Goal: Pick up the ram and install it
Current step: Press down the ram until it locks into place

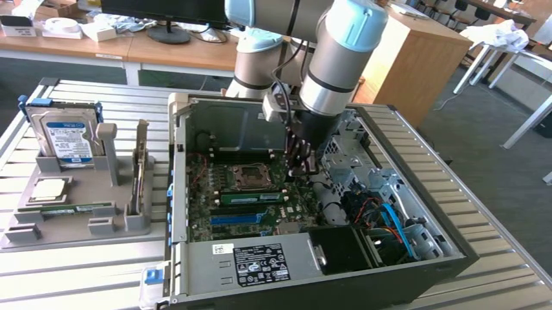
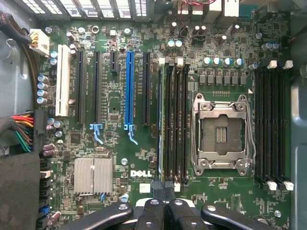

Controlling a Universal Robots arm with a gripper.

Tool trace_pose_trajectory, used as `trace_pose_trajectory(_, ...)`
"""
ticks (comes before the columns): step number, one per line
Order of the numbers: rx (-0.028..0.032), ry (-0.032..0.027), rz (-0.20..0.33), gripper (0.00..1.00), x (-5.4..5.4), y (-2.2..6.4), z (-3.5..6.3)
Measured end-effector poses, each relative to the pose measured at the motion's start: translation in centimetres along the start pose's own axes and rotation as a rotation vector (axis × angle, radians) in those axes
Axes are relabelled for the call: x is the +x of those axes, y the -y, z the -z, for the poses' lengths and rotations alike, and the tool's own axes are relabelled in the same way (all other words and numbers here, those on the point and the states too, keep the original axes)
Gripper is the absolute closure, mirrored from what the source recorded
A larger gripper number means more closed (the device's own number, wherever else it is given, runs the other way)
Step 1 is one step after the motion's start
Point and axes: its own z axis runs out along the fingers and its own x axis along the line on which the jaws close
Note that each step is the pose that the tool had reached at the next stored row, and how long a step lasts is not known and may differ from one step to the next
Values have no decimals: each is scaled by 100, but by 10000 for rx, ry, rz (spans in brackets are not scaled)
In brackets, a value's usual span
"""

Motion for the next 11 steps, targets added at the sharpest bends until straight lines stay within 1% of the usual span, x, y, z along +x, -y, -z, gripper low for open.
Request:
trace_pose_trajectory(7, 1, 1, 0, 90, 1, 4, -88)
trace_pose_trajectory(11, 0, 0, 0, 90, 2, 6, -115)
